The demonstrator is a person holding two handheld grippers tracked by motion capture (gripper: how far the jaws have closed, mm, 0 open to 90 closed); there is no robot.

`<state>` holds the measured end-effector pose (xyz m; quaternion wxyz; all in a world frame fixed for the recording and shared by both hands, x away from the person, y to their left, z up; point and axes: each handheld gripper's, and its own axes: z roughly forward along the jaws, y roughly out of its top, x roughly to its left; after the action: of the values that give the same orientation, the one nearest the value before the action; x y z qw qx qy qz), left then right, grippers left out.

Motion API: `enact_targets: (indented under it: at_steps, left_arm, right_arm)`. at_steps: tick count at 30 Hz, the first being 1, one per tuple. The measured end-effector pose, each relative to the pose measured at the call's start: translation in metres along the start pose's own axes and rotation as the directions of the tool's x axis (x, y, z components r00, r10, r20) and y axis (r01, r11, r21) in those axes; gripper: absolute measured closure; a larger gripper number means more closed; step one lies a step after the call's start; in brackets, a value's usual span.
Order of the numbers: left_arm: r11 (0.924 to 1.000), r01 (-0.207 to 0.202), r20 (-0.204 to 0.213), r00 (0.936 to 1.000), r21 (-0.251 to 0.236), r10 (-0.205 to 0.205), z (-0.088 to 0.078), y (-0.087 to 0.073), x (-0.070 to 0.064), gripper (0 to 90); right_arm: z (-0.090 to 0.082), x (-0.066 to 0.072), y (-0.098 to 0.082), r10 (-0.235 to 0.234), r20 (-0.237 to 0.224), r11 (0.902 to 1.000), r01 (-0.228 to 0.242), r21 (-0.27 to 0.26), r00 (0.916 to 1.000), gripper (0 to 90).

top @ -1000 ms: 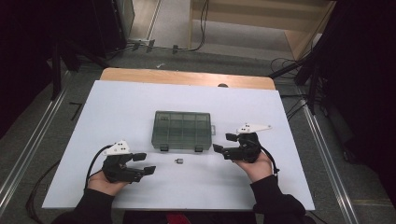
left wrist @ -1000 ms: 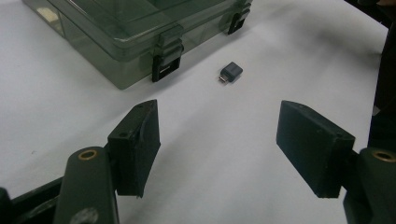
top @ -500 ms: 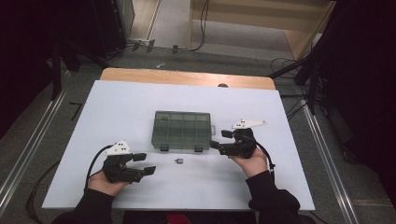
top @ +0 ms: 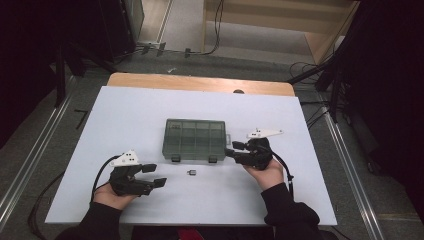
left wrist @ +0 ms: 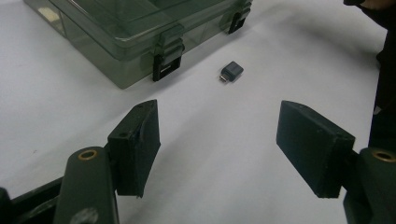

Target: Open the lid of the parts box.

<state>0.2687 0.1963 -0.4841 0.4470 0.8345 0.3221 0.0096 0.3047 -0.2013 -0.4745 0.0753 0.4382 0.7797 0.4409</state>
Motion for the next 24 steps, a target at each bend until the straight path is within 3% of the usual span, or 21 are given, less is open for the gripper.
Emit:
enact_targets:
  at_steps: [6,9,24]
  left_arm:
    - [1.0000,0.000,0.002,1.0000,0.000,0.000,0.000,0.000,0.000,30.5]
    - [1.0000,-0.004,0.001,1.0000,-0.002,0.004,0.000,0.000,0.000,30.6]
    - [1.0000,-0.002,-0.002,1.0000,-0.003,0.002,0.000,0.000,-0.001,30.5]
  right_arm:
    - [-0.002,-0.004,-0.006,0.026,-0.030,0.9997,-0.026,0.002,0.9992,71.5]
    - [-0.001,-0.005,-0.011,0.030,-0.050,0.9985,-0.028,0.046,0.9983,86.4]
    - [0.008,-0.010,-0.020,0.024,-0.044,0.9944,-0.019,0.104,0.9988,88.0]
